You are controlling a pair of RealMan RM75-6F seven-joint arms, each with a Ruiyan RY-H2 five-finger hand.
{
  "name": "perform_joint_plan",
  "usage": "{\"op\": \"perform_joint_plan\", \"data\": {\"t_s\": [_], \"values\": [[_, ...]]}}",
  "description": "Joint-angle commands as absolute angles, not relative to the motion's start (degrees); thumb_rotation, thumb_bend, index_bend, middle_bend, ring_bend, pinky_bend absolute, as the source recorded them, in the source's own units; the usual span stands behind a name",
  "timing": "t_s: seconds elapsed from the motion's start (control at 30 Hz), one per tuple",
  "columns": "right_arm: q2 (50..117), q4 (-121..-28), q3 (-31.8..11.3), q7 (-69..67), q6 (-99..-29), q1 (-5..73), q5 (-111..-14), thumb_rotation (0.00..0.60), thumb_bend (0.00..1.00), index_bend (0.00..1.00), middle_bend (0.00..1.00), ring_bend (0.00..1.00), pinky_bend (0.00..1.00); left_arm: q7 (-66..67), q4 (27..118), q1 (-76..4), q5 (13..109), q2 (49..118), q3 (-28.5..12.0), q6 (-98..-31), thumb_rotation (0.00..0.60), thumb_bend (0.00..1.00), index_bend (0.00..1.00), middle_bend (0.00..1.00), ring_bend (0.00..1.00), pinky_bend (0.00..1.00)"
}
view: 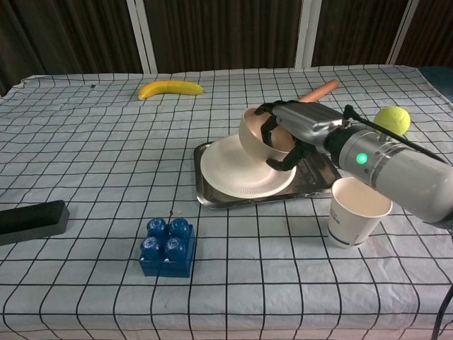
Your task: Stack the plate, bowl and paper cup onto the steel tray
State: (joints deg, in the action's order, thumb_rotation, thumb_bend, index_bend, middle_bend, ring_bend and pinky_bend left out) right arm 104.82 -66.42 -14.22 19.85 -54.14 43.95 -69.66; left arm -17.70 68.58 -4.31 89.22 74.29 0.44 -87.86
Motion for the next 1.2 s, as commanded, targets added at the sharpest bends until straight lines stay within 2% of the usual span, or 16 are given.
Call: {"op": "perform_joint_plan", "data": {"t_s": [0.03, 0.13, 0.37, 0.47, 0.57, 0.7, 0.97, 1.1, 1.2], "values": [[107.41, -63.59, -14.9, 20.62, -52.66, 45.5, -67.87, 0.6, 0.37, 0.6, 0.06, 0.0, 0.05, -17.87, 68.4, -4.11, 89.2, 74.19, 0.47, -88.02, 0.6, 0.34, 0.0, 0.02, 0.0, 0.0], [107.78, -63.0, -14.53, 20.18, -52.57, 45.74, -68.17, 0.6, 0.36, 0.58, 0.06, 0.0, 0.05, -18.39, 68.18, -3.95, 89.06, 74.2, 0.4, -88.07, 0.6, 0.34, 0.0, 0.02, 0.0, 0.0], [105.82, -65.81, -13.59, 17.29, -52.09, 45.41, -69.39, 0.6, 0.36, 0.38, 0.06, 0.0, 0.05, -18.25, 68.38, -4.16, 89.36, 74.31, 0.35, -87.83, 0.6, 0.34, 0.0, 0.02, 0.0, 0.0], [103.45, -68.31, -12.6, 17.07, -52.66, 44.6, -70.37, 0.6, 0.36, 0.33, 0.06, 0.0, 0.05, -17.78, 68.9, -4.16, 89.55, 74.16, 0.25, -88.15, 0.6, 0.34, 0.0, 0.02, 0.0, 0.0], [99.58, -72.65, -11.28, 17.23, -54.44, 42.96, -71.84, 0.6, 0.36, 0.22, 0.04, 0.0, 0.05, -17.35, 69.48, -4.16, 89.65, 73.92, 0.19, -88.27, 0.6, 0.34, 0.0, 0.02, 0.0, 0.0], [92.48, -80.76, -8.63, 15.81, -60.33, 39.15, -76.82, 0.6, 0.34, 0.14, 0.01, 0.0, 0.05, -16.83, 70.14, -4.25, 89.84, 73.74, 0.17, -88.29, 0.6, 0.34, 0.0, 0.02, 0.0, 0.0], [78.5, -92.04, 0.04, 10.64, -72.24, 31.5, -91.52, 0.6, 0.31, 0.18, 0.0, 0.0, 0.05, -15.1, 71.34, -4.97, 90.17, 73.8, 0.16, -87.33, 0.6, 0.34, 0.0, 0.02, 0.0, 0.0], [74.18, -92.0, 5.36, 10.07, -75.92, 28.13, -97.99, 0.6, 0.3, 0.23, 0.0, 0.0, 0.05, -13.86, 72.04, -5.4, 90.28, 73.82, 0.19, -86.69, 0.6, 0.34, 0.0, 0.02, 0.0, 0.0], [73.61, -89.72, 7.61, 9.78, -77.24, 26.12, -100.0, 0.6, 0.29, 0.24, 0.0, 0.0, 0.05, -13.31, 72.51, -5.6, 90.23, 73.83, 0.12, -86.42, 0.6, 0.34, 0.0, 0.02, 0.0, 0.0]]}}
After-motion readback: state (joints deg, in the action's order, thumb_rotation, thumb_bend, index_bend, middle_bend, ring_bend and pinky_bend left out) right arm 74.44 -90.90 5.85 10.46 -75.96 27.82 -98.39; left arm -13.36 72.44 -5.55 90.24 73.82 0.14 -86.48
